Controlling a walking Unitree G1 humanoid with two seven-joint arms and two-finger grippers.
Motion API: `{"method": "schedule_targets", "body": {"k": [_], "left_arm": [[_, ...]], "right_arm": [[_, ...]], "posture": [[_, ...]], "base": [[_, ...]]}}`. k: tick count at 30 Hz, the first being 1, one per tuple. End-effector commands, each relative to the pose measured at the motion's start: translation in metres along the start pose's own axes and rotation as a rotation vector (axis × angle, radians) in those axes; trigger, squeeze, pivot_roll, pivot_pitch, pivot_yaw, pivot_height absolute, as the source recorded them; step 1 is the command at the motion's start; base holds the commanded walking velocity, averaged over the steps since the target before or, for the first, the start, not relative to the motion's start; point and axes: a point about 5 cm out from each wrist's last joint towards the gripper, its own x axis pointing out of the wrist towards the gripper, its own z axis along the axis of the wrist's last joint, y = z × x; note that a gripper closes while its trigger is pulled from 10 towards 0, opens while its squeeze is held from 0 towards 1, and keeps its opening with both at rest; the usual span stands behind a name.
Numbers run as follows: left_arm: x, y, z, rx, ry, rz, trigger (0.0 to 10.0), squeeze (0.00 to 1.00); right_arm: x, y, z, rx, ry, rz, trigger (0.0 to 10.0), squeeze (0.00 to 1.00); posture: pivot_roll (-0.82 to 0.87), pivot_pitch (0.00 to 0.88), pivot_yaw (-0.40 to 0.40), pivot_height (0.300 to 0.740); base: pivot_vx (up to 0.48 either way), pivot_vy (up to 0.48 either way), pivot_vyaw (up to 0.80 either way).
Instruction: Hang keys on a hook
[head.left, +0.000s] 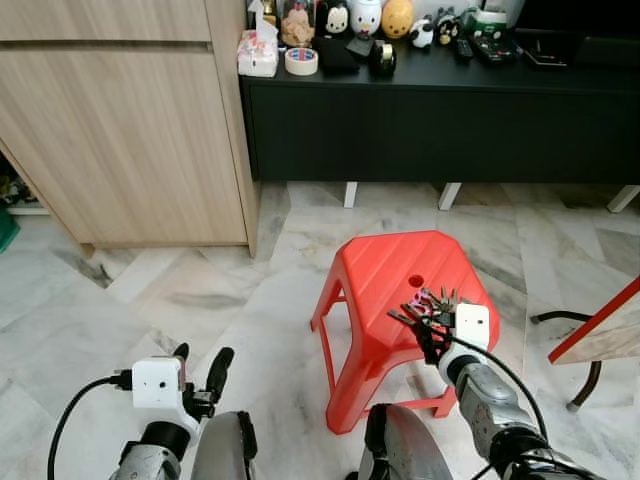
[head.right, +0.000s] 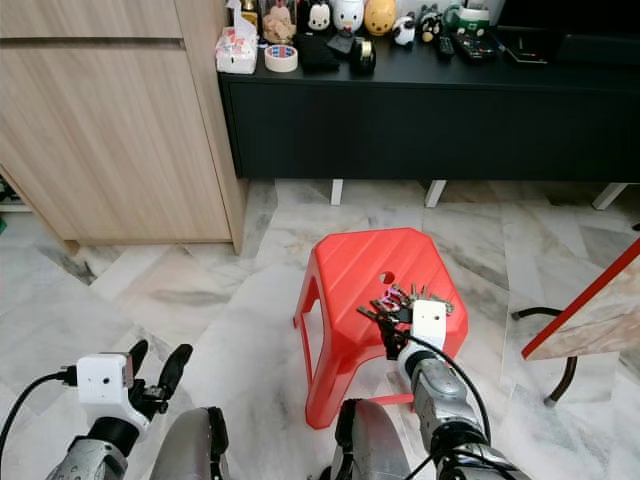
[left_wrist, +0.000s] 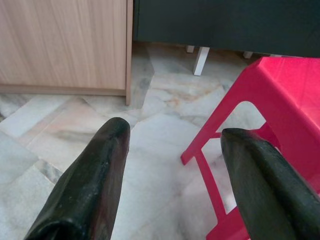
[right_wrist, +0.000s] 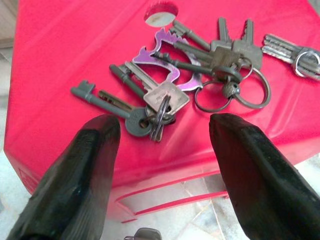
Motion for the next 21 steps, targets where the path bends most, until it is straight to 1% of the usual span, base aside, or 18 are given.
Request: {"method": "schedule_targets", "body": {"k": [1,3,4,21], "left_arm": [[-0.0042,0.001,-0.0018,0.013,0.023,0.008,10.0,0.0],[-0.0049,0.0007,-0.0017,0.013,0.024,0.008,10.0,0.0],[-0.0055,0.0003,-0.0015,0.013,0.025,0.008,10.0,0.0],[-0.0099,0.0018,0.0004,0.019,0.04,0.023,10.0,0.0]], "right_arm": [[-0.0002,-0.0013,-0.0031,0.013,0.023,-0.006,5.3,0.0],[0.0,-0.002,-0.0027,0.017,0.024,-0.012,5.3,0.0],[0.0005,-0.0017,-0.0017,0.022,0.026,-0.015,0.0,0.0],[0.0037,0.0052,0.0045,0.024,0.017,0.024,0.0,0.0]], "posture": [[0.11,0.167,-0.105,0.585],[0.11,0.17,-0.105,0.585],[0.12,0.174,-0.105,0.585],[0.13,0.188,-0.107,0.585]], "base": [[0.0,0.0,0.0],[0.0,0.0,0.0],[0.0,0.0,0.0],[0.0,0.0,0.0]]}}
